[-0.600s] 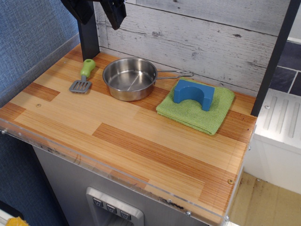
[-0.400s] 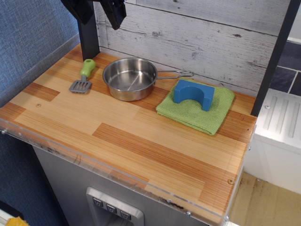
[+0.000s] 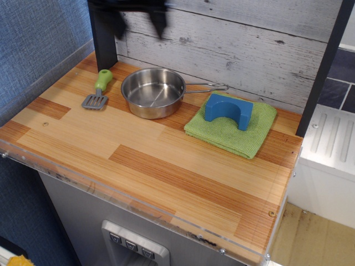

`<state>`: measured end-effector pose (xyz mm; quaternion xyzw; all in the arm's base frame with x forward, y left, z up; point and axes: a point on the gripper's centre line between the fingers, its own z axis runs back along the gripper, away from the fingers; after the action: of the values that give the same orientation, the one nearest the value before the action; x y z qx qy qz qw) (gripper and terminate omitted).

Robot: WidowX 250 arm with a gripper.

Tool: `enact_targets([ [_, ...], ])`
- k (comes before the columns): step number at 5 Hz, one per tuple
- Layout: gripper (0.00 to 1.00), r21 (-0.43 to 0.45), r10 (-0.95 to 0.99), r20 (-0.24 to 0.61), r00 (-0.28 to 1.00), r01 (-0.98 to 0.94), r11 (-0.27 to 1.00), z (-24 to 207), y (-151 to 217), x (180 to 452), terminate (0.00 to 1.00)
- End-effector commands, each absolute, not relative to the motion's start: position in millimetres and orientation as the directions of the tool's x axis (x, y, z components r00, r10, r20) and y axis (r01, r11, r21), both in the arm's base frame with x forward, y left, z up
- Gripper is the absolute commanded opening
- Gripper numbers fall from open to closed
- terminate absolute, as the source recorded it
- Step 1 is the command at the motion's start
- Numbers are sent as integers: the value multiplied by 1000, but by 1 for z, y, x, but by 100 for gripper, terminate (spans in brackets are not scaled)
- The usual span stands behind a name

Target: Move the blue handle in front of the green spatula.

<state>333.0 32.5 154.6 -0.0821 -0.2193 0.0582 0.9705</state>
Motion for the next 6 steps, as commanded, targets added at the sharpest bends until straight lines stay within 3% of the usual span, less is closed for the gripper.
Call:
enact_targets([
  [1, 100, -272, 451, 414, 790, -366, 890, 164, -31, 348, 0],
  [2, 100, -324, 649, 339, 681, -563, 760, 158, -49, 346, 0],
  [3, 100, -365, 836, 207, 508, -753, 548, 149, -57, 345, 0],
  [5, 100, -355, 976, 35, 214, -910, 212, 129, -55, 364, 0],
  [6, 100, -356, 997, -3, 75, -932, 69, 114, -48, 376, 0],
])
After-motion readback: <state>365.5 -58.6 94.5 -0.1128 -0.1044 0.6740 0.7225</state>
